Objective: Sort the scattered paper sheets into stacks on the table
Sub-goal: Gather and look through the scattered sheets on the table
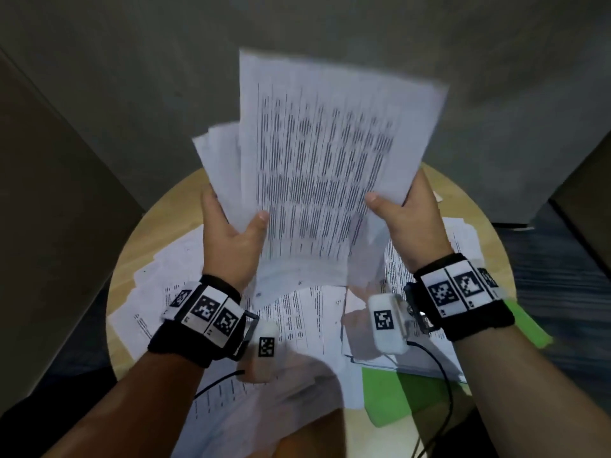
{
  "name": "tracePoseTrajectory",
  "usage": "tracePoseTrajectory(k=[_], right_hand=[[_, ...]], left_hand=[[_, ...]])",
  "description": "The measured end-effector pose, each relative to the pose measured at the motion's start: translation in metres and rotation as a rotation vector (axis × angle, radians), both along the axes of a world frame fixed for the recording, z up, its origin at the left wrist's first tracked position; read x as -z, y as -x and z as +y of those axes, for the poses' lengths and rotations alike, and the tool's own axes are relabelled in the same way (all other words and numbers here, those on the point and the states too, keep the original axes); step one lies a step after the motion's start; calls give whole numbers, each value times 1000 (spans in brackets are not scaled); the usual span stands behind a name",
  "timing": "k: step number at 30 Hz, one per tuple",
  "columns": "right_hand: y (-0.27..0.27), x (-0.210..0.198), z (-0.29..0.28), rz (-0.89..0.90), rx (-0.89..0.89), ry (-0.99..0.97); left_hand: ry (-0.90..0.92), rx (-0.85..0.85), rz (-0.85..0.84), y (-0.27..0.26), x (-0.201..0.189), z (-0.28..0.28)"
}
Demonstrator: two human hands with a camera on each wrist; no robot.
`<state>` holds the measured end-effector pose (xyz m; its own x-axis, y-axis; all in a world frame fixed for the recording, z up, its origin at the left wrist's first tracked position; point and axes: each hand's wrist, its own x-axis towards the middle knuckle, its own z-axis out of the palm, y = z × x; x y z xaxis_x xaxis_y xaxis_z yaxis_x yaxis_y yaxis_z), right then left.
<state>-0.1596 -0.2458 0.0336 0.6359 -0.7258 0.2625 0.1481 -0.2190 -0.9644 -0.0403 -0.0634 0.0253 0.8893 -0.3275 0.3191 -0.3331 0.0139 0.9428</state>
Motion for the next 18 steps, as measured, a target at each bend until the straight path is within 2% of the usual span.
tracePoseTrajectory(k=[4,8,10,15,18], right_hand=[[-7,8,1,56,57,30],[-4,-6,9,-136,75,52],[-1,-7,11,-165,25,16],[-7,13,16,150,-17,-4],[-9,8,21,105,17,59]], left_hand=[[-18,-19,16,2,4,-4],[102,-54,-33,2,-9,-8],[142,-26,-47,-2,-9,-6],[42,23,50,2,14,0],[35,-33,41,1,15,0]])
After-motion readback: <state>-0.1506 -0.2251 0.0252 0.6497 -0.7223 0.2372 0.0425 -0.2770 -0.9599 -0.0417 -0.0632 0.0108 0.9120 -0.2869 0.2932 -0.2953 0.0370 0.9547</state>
